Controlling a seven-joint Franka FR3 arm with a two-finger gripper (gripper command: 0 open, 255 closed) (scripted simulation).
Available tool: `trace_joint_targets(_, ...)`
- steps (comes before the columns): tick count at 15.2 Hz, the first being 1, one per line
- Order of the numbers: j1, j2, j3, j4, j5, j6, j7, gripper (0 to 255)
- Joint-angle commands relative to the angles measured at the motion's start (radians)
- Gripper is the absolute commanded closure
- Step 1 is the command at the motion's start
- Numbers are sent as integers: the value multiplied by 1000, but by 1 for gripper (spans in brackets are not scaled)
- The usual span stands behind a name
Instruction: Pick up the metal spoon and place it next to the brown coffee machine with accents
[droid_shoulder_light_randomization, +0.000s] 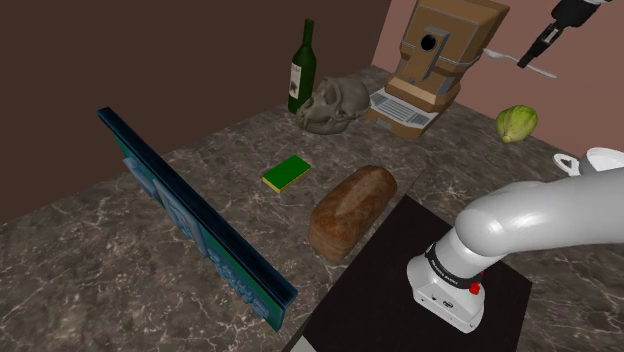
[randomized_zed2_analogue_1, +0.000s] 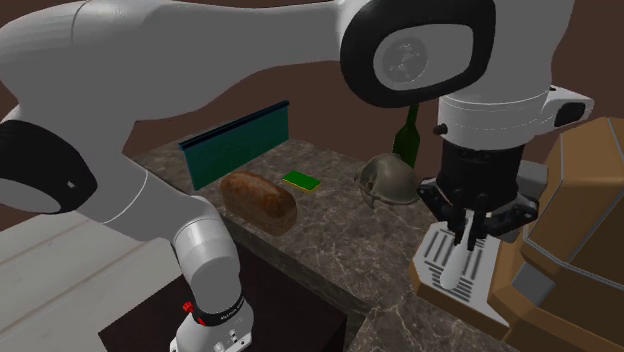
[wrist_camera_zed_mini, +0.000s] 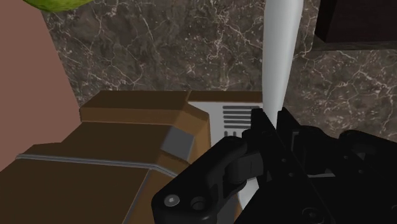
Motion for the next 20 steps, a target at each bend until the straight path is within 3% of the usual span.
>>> trace_joint_targets(1, -6, -12, -2, -36, -7, 25, 3, 255)
trace_joint_targets(20, -36, -50, -50, -310, -60, 267, 21, 255)
